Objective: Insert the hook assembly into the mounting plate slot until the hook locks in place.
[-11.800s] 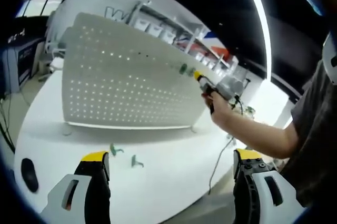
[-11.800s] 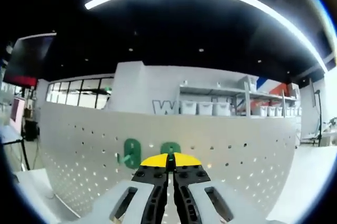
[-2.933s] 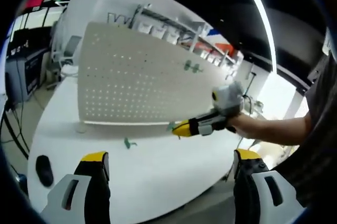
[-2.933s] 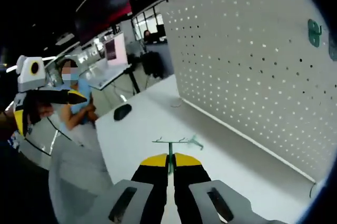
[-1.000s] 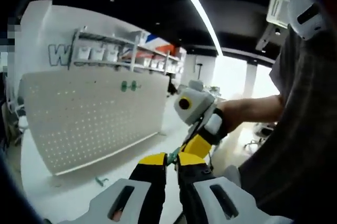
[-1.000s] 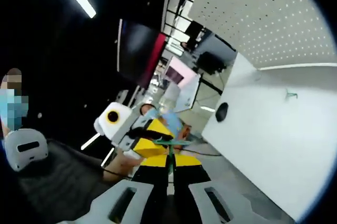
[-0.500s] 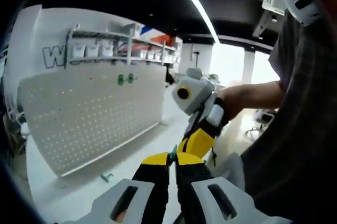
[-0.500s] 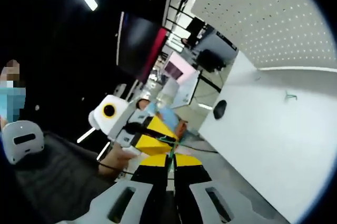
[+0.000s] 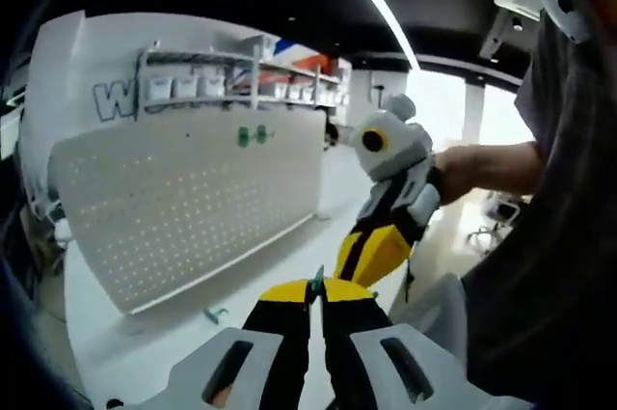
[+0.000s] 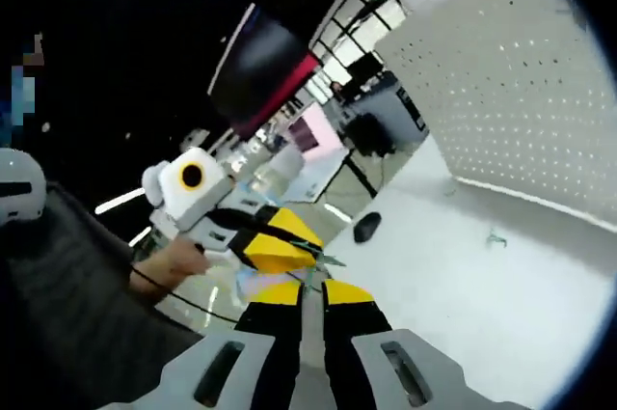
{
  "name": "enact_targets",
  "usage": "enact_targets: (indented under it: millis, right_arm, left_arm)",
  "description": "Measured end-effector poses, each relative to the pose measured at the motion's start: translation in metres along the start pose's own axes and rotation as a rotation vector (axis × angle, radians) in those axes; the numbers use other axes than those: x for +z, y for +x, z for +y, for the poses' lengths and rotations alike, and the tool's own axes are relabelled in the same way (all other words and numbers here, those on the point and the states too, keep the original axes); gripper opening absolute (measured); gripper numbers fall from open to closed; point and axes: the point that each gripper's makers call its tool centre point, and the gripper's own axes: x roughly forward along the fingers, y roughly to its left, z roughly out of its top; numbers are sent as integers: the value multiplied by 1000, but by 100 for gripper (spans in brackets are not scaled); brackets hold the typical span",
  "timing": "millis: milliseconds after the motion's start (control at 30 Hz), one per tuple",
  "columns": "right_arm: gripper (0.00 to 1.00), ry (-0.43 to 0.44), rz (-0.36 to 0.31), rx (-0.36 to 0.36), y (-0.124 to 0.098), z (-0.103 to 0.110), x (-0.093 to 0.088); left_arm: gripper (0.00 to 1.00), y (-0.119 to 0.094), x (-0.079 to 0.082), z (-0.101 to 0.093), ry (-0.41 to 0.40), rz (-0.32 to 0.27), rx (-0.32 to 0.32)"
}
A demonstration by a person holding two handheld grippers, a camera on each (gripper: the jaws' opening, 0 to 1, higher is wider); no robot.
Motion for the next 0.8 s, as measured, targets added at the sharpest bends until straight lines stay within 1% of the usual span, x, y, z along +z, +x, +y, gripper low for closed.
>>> enact_targets:
  millis: [67,100,167,200,233,300,367,400,467,500,533,633,700,767,800]
  right_arm:
    - [5,-94,12,-40,-3,0,2]
    - [5,-132,30,-69,-5,-2,2]
    - [1,-223,24,-122,-7,-3,8]
    - [0,-241,14,-141,-7,-3,11]
    - [0,-242,4,-157,-8,-3,14]
    - [2,-269,-23,-193,-9,-3,20]
    - [6,-296,-20,-229,-10,-3,21]
    - [6,-337,-15,-249,-10,-2,21]
    - [6,-365,-6,-273,-10,-3,20]
    - [6,-399,0,-288,-10,-3,19]
    - [7,-407,7,-298,-10,-3,17]
    - [7,-422,-13,-313,-8,1,15]
    - [8,-420,-26,-322,-7,2,16]
    - [8,-410,-41,-334,-6,2,17]
    - [8,-407,-66,-339,-6,3,20]
  left_arm:
    - [3,-1,-4,11,-13,24,52]
    - [3,-1,-7,16,-22,34,72]
    - [3,-1,-9,23,-51,36,91]
    - [3,-2,-9,27,-76,36,109]
    - [3,-3,-10,30,-92,38,120]
    - [3,-4,-10,35,-116,37,140]
    - [3,-5,-10,39,-148,32,155]
    - [3,-6,-10,41,-167,28,160]
    - [3,-7,-11,45,-214,17,171]
    - [3,-8,-11,47,-228,12,178]
    - [3,-8,-11,48,-242,9,181]
    - [3,-9,-11,51,-299,-15,190]
    - [3,-9,-7,51,-358,-49,177]
    - [3,-8,-4,49,-401,-68,165]
    - [3,-8,-2,48,-420,-83,156]
